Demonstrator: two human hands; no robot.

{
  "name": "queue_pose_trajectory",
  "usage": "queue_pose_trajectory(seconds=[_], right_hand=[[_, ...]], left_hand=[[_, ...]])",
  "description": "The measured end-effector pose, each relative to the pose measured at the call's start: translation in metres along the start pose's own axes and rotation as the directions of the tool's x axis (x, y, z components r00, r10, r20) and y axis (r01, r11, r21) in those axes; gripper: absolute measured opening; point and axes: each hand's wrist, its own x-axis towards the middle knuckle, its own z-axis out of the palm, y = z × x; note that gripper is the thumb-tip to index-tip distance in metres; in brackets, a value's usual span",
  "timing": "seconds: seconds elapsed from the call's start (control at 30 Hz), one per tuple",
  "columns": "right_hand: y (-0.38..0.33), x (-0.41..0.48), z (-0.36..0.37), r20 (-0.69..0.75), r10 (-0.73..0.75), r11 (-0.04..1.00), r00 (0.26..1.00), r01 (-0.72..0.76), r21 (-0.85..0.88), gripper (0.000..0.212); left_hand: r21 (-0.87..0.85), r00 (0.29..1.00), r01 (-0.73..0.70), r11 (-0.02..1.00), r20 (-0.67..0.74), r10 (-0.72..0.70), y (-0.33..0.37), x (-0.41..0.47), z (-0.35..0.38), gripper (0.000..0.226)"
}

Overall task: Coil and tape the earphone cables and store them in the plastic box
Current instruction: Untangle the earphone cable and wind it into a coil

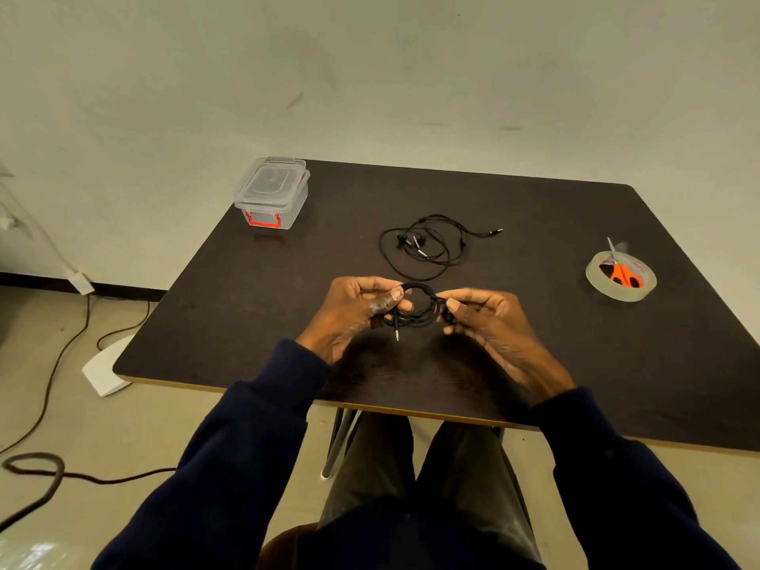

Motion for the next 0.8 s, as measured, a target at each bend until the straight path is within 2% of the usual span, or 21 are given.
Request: queue_pose_trajectory(seconds=[0.1, 0.17, 0.23, 0.33, 0.47, 0.67, 0.8], right_hand=[[0.000, 0.005, -0.003, -0.019, -0.077, 0.917, 0.997, 0.064, -0.393, 0.015], [0.002, 0.008, -0.003, -0.044, -0.083, 0.831, 0.996, 0.045, -0.554, 0.015], [0.005, 0.007, -0.002, -0.086, -0.082, 0.768, 0.993, 0.008, -0.640, 0.014], [0.014, 0.004, 0.004, -0.154, -0.134, 0.719, 0.979, -0.010, -0.695, 0.014], [0.028, 0.003, 0.011, -0.219, -0.261, 0.661, 0.940, 0.010, -0.750, 0.011], [0.035, 0.000, 0.014, -0.202, -0.289, 0.638, 0.936, 0.031, -0.769, 0.023], [0.037, -0.003, 0.012, -0.179, -0.311, 0.634, 0.933, 0.063, -0.771, 0.029]], left_hand=[[0.117, 0.998, -0.009, 0.993, -0.057, 0.016, -0.007, 0.005, 0.002, 0.012], [0.232, 0.994, -0.040, 0.972, -0.087, 0.061, -0.014, 0.006, 0.006, 0.009], [0.350, 0.988, -0.064, 0.935, -0.110, 0.109, -0.022, 0.009, 0.010, 0.010], [0.515, 0.974, -0.082, 0.853, -0.141, 0.180, -0.033, 0.011, 0.016, 0.014], [0.729, 0.933, -0.119, 0.674, -0.150, 0.327, -0.042, 0.008, 0.019, 0.020], [0.675, 0.951, -0.121, 0.728, -0.131, 0.279, -0.039, 0.009, 0.004, 0.025], [0.652, 0.939, -0.200, 0.731, -0.086, 0.334, -0.049, 0.004, -0.010, 0.025]])
